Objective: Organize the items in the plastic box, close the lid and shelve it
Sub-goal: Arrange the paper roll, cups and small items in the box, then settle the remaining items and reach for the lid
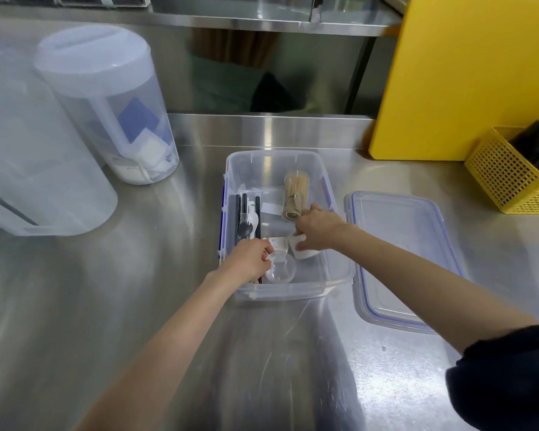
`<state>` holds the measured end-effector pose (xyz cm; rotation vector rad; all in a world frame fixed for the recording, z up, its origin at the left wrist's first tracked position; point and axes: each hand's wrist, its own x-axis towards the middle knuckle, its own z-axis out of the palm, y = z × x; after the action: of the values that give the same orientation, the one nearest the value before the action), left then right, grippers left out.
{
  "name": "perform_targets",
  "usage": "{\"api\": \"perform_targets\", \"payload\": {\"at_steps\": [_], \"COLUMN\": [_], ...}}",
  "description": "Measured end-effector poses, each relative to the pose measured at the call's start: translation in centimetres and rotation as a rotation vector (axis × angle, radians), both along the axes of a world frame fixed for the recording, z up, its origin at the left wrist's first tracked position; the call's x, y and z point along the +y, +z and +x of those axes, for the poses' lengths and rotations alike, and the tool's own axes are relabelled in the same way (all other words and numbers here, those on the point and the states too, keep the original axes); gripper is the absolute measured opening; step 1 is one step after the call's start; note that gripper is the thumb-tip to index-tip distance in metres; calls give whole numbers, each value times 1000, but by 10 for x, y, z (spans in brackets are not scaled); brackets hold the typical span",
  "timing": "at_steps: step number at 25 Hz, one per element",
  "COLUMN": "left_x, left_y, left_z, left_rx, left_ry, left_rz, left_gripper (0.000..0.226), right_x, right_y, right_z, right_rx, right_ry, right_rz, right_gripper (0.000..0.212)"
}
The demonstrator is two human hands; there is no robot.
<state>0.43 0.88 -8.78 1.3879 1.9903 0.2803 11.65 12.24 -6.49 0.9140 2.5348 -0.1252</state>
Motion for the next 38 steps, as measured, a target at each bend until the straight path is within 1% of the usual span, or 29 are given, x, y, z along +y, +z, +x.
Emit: {"api": "perform_targets", "payload": {"at_steps": [5, 12, 15, 18, 20, 22, 24, 28, 31, 32, 34, 38], "left_x": [-1, 0, -1, 0, 1, 1, 3, 19, 40, 47, 65, 101], "left_y": [2, -1, -2, -4, -5, -4, 0, 15, 23, 25, 23, 10], "left_z": [1, 1, 0, -1, -2, -2, -4, -9, -18, -21, -25, -26], "left_rx": [26, 77, 92, 99, 109, 127, 161, 193, 199, 196, 162, -24], "left_ry": [8, 10, -3, -8, -13, -26, -30, -8, 39, 54, 81, 177], "left_rz": [23, 49, 47, 37, 26, 14, 19, 130, 163, 166, 157, 90], "left_gripper": [29, 33, 33, 33, 33, 32, 30, 27, 26, 26, 26, 31], "right_x": [-18, -31, -32, -30, -29, -26, -22, -7, 8, 14, 29, 53], "right_y": [-13, -12, -11, -9, -5, -2, 3, 12, 17, 17, 13, -8], "right_z": [8, 18, 19, 18, 17, 18, 16, 9, -3, -7, -19, -43], "right_rx": [-101, -114, -152, -173, -164, -124, -31, 295, 481, 510, 501, 416], "right_ry": [7, -15, -44, -74, -98, -124, -154, -239, -379, -424, -498, -592], "right_rz": [-74, -139, -195, -220, -240, -287, -297, -200, -201, -217, -254, -300], "right_gripper": [45, 39, 30, 18, 19, 28, 31, 31, 35, 38, 47, 59]}}
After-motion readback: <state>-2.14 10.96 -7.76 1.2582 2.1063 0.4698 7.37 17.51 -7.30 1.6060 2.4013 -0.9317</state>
